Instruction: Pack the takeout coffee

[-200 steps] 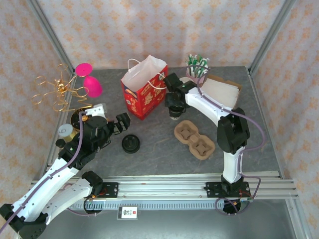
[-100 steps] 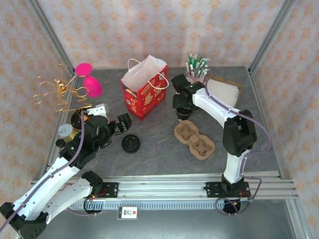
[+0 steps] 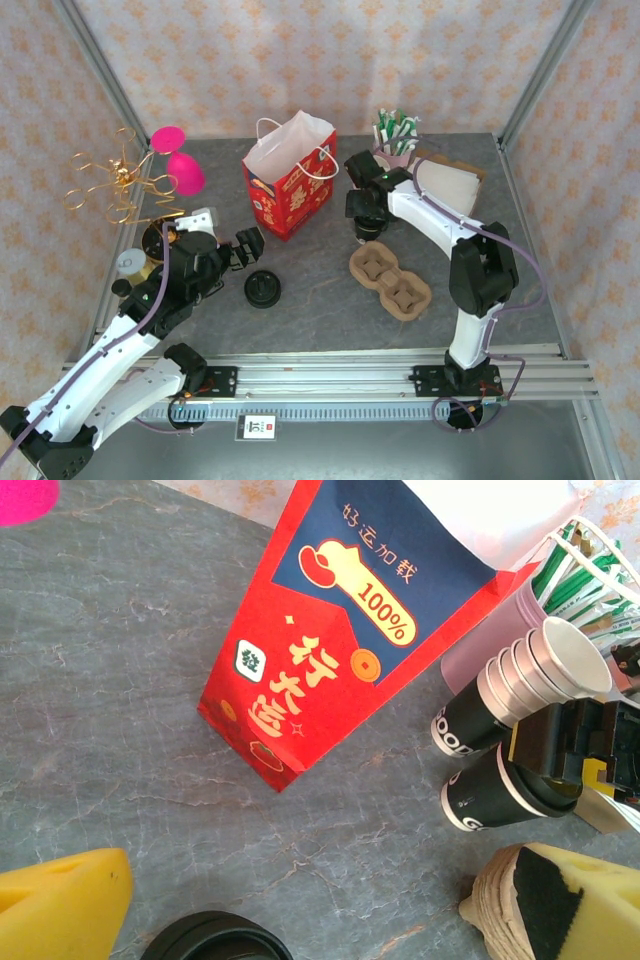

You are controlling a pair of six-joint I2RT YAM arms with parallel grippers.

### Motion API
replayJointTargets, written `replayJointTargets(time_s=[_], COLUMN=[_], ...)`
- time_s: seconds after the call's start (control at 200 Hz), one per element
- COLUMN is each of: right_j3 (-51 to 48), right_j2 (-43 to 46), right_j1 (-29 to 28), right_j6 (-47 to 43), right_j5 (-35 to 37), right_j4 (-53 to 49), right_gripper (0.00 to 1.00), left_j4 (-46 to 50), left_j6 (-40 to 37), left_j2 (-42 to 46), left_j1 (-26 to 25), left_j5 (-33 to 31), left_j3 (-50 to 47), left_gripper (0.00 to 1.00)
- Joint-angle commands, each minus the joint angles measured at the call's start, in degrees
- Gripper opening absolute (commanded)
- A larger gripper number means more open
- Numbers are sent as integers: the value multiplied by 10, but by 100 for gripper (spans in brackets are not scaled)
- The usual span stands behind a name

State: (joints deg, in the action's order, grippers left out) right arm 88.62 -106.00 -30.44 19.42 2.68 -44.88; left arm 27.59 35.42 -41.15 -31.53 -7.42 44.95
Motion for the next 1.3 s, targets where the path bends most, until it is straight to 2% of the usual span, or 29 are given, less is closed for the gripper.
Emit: replayJointTargets(time_s=[0.0, 0.32, 0.566, 0.791, 0.931, 1.296], right_j3=[0, 6, 5, -14, -14, -3], right_j2=[-3, 35, 34, 35, 47, 66], right_j1=[2, 2, 2, 6, 7, 7], right_j6=[4, 7, -1, -6, -6, -9], right_j5=[-20, -20, -17, -4, -14, -15], right_j4=[-30, -24, -32, -28, -17, -22], right_gripper=[87, 94, 87, 88, 100, 100], left_j4=[1, 6, 0, -5, -10, -27], left_j6=[-14, -7, 0, -3, -4, -4], left_j2=[-2, -3, -4, -23, -30, -44], left_j1=[-4, -5, -5, -5, -7, -28], left_j5=[10, 61, 78, 103, 115, 132], left_j3=[23, 33, 32, 40, 41, 32], left_gripper=[99, 98, 98, 97, 96, 93])
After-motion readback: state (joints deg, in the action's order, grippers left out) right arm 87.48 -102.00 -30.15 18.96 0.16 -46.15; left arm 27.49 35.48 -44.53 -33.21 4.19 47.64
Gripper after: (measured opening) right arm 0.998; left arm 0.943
